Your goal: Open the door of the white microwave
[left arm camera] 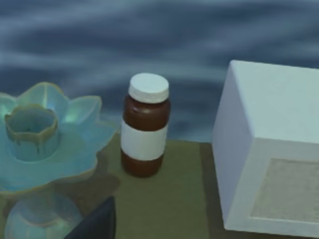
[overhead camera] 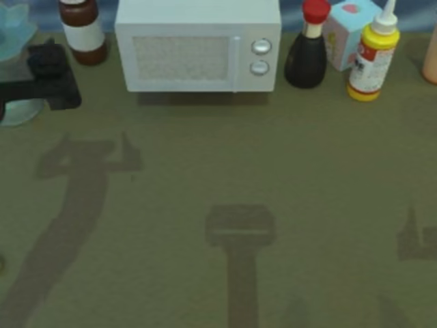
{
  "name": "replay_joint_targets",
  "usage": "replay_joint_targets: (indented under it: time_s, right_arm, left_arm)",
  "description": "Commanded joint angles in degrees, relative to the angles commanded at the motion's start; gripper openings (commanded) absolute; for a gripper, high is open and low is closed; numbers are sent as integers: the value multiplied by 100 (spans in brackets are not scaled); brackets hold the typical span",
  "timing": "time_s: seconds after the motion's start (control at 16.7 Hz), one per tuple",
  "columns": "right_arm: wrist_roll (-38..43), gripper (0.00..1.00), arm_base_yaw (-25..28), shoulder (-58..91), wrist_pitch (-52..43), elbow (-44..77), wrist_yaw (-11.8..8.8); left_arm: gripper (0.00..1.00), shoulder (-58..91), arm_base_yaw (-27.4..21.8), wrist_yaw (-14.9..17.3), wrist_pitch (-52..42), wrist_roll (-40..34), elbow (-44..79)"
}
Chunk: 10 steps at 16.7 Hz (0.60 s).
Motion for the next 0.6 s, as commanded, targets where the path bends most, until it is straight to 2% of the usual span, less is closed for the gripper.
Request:
replay_joint_targets:
  time_s: [0.36,0.6]
  right_arm:
    - [0,100,0,0,0,0,0]
    - [0,100,0,0,0,0,0]
  left_arm:
    - [100,3637,-1291,-1145,88,-720,2494]
    - [100,5333,-1949,-1722,41,-1040,3660]
